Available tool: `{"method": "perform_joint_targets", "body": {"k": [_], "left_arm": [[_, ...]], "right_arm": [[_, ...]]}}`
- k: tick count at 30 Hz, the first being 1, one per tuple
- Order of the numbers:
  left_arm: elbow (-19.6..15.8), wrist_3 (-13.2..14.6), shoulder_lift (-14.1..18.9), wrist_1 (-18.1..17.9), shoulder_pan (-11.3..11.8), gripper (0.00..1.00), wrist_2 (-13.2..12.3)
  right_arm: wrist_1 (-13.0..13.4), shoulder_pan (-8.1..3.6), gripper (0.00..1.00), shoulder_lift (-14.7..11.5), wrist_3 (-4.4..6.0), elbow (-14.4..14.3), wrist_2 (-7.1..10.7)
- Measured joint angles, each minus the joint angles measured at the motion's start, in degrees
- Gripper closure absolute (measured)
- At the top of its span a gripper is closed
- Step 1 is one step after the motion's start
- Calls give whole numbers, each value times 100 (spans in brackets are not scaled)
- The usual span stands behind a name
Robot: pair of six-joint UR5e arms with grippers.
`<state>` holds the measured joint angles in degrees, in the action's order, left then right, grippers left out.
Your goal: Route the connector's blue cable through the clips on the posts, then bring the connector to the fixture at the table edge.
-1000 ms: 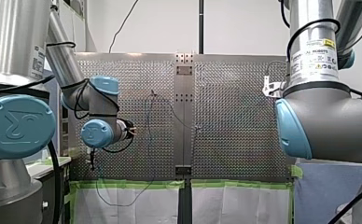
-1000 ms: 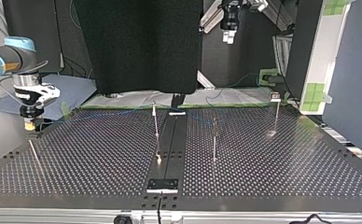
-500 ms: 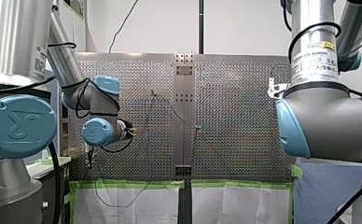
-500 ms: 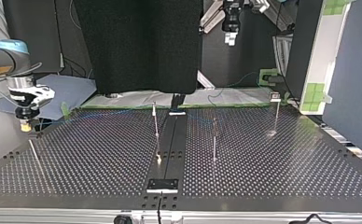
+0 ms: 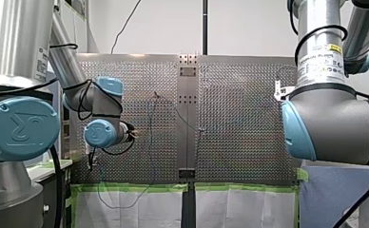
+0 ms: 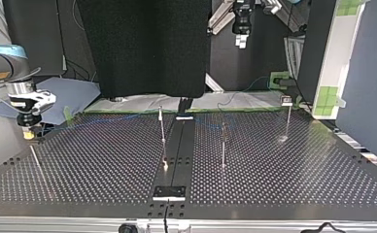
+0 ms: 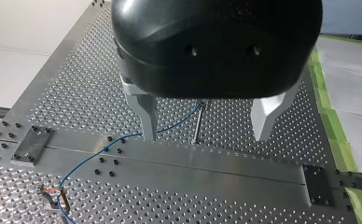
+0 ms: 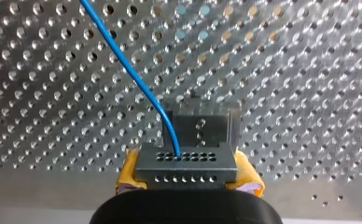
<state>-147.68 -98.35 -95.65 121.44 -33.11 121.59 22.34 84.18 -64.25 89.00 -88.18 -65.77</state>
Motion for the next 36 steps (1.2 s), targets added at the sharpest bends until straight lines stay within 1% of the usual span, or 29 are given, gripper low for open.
{"method": "perform_joint_targets", "body": {"k": [4,10,16,23,29,36], "left_arm": [[11,6,0,30,19,0,0],[12,9,0,54,37,0,0],[20,12,0,83,68,0,0],[28,27,0,99,86,0,-7],[40,45,0,119,107,0,-22],[100,105,0,236,132,0,-19]], "right_arm": [[9,-5,100,2,-16,18,122],[16,-42,100,5,-142,46,222],[51,-64,100,12,-188,56,327],[113,-79,100,29,-207,60,442],[108,-94,100,70,-196,81,458],[84,-99,100,144,-217,142,460]]}}
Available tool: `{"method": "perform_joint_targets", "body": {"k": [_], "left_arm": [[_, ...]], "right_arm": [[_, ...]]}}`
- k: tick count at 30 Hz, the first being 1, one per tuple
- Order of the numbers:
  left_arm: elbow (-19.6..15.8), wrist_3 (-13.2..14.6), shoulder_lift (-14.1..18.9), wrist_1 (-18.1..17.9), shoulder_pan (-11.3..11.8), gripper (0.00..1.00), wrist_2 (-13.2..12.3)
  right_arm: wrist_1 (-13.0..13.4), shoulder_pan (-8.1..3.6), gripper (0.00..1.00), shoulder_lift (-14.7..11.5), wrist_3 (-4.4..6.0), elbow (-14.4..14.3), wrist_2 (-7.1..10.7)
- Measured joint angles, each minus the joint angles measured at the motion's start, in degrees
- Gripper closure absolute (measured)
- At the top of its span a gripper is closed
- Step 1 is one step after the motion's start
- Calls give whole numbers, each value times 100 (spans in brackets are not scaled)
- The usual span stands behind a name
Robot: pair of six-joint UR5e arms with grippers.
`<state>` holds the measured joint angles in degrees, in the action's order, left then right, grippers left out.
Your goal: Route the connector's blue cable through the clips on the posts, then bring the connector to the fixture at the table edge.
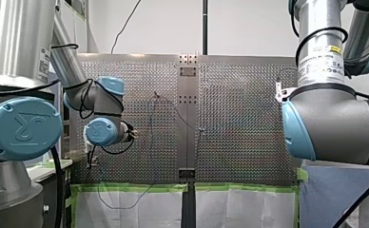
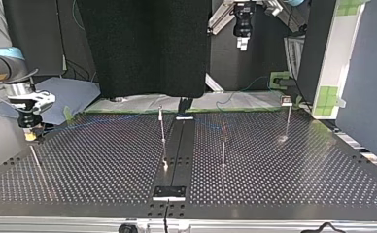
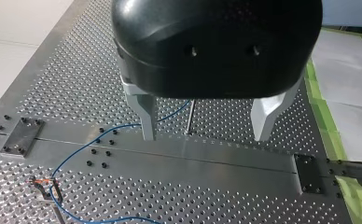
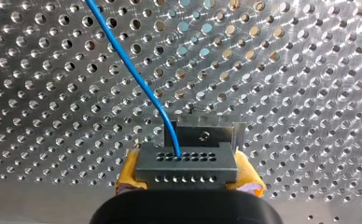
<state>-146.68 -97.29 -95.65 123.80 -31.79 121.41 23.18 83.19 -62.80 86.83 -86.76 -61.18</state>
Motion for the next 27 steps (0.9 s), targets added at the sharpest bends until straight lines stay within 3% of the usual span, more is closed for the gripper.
{"method": "perform_joint_targets", "body": {"k": [13,27], "left_arm": [[21,9,-1,20,44,0,-8],[36,24,0,70,72,0,-16]], "right_arm": [[30,14,100,13,41,79,179],[14,22,100,28,73,107,196]]}}
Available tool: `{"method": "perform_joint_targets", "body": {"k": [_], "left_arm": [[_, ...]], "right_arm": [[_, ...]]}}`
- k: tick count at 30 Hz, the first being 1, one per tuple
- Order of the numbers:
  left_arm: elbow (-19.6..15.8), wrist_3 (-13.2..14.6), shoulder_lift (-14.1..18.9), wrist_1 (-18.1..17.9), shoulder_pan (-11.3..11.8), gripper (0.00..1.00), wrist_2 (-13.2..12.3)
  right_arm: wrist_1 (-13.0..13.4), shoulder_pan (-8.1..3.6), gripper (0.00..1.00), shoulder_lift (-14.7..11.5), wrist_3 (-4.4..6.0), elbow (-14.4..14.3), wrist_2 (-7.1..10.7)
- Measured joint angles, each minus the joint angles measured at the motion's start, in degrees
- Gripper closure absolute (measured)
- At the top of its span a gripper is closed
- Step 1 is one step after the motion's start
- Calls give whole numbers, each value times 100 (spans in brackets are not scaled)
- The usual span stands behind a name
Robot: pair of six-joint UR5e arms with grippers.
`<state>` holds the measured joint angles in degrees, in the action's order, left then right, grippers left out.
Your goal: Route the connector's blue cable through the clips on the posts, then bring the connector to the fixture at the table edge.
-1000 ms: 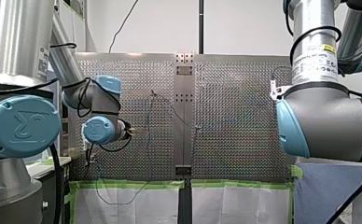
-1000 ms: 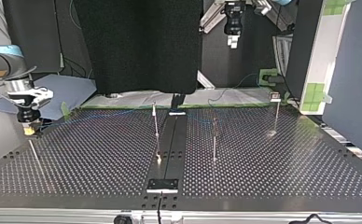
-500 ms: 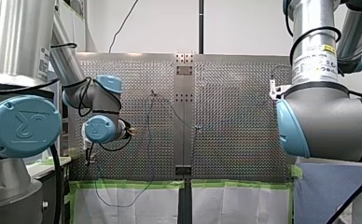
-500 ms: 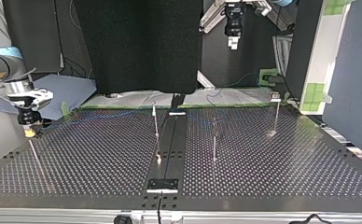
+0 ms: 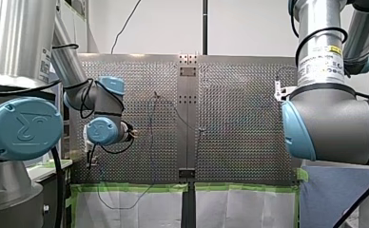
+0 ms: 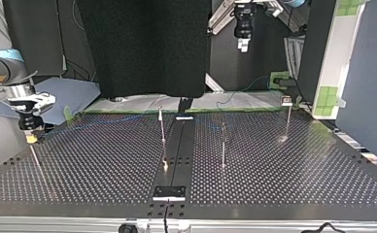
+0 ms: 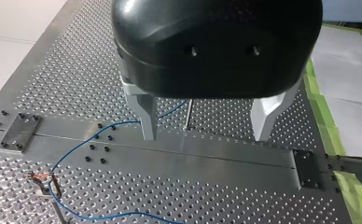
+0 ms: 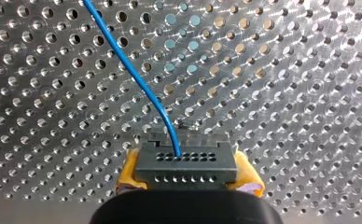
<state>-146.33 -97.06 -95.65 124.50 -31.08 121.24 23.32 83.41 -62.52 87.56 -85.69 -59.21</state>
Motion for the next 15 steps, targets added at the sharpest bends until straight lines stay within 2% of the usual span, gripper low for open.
{"method": "perform_joint_targets", "body": {"k": [15], "left_arm": [[7,4,-1,14,19,0,-13]], "right_arm": [[49,11,100,61,12,11,71]]}}
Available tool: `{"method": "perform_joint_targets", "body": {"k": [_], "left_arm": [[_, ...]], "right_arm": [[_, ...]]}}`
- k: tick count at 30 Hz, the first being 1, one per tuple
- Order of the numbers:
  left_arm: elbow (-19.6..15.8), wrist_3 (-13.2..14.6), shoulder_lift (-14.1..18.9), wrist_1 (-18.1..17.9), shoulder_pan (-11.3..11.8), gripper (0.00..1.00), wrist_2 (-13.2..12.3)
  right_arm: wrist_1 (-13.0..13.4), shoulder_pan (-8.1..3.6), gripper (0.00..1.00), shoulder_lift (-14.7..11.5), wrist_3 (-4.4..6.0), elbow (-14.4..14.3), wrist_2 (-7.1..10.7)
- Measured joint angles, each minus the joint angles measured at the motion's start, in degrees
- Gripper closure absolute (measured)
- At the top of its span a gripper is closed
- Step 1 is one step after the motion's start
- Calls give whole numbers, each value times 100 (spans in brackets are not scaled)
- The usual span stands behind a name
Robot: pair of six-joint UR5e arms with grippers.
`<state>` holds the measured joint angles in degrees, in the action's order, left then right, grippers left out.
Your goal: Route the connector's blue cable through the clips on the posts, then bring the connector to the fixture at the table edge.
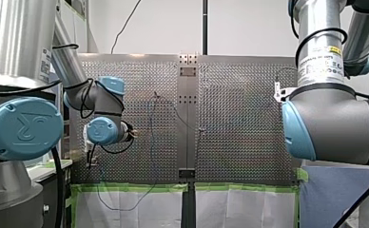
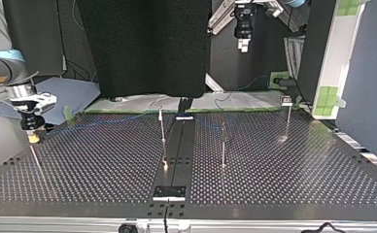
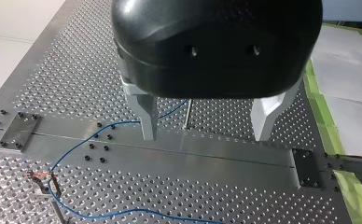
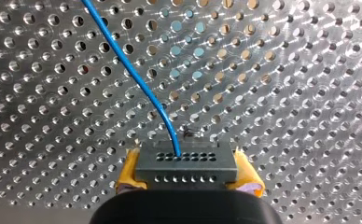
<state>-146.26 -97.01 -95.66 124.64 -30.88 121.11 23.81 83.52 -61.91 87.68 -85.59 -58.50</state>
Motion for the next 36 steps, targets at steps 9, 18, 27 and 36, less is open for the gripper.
{"method": "perform_joint_targets", "body": {"k": [9,18,27,36], "left_arm": [[10,-1,0,-1,7,0,-4],[12,-1,0,-1,10,0,1],[12,-1,2,0,10,0,4],[10,0,1,0,11,0,12]], "right_arm": [[-3,2,100,49,5,45,5],[-41,31,100,58,5,142,5],[-20,86,100,64,11,154,27],[-4,100,100,73,23,158,22]]}}
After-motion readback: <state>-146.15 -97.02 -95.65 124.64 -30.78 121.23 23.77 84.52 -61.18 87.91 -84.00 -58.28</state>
